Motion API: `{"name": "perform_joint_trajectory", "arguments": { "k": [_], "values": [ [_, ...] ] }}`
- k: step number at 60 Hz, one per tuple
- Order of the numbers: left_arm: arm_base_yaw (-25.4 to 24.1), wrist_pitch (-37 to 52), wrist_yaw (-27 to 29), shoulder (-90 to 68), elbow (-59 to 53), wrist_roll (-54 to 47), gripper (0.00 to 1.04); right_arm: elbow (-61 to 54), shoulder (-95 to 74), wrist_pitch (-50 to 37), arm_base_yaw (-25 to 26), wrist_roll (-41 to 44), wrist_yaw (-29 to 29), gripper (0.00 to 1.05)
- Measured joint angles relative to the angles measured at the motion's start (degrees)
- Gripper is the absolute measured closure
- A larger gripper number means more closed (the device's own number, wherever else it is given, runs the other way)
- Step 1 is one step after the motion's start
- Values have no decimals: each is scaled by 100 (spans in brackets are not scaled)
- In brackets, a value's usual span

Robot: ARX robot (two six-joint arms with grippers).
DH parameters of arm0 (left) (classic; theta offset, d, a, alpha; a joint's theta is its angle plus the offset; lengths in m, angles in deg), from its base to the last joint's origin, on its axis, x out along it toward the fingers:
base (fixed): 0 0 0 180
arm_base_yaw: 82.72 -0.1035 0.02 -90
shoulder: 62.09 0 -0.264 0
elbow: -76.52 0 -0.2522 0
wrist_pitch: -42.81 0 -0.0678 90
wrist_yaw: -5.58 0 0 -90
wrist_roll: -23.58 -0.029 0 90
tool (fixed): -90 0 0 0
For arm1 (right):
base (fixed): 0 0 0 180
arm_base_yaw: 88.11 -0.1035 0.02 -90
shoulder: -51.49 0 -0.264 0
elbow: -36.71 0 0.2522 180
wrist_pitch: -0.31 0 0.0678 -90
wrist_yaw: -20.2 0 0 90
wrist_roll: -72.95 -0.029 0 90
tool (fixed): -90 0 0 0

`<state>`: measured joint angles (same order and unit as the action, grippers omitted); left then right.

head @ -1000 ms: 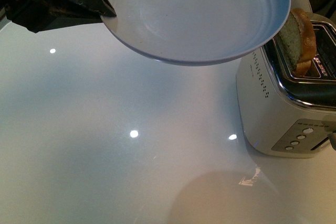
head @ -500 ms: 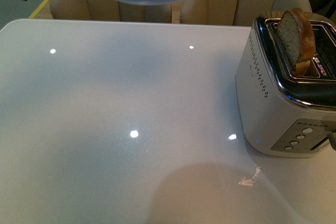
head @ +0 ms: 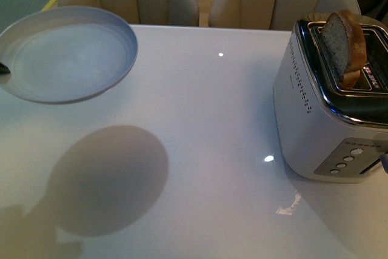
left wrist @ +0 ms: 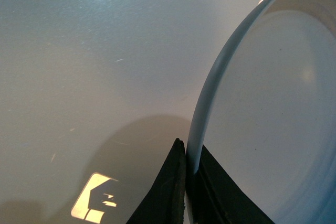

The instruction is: Left arm holds plate, right arm toasts bread

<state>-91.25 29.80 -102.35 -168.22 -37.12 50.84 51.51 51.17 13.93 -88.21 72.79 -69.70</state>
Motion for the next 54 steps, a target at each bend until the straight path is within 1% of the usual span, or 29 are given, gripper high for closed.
{"name": "perform_joint_trajectory", "arguments": {
  "k": [7, 18, 30, 54],
  "values": [
    [-85, 105, -20, -306, -2, -273, 102, 0, 0, 0, 0, 0, -2, 9],
    [-92, 271, -15, -789, -2, -557, 102, 0, 0, 0, 0, 0, 0, 9],
    [-92, 450, -46, -1261, 13, -654, 102, 0, 0, 0, 0, -2, 0, 9],
    [-166, 833, 94, -2120, 74, -798, 102, 0, 0, 0, 0, 0, 0, 9]
  ]
}}
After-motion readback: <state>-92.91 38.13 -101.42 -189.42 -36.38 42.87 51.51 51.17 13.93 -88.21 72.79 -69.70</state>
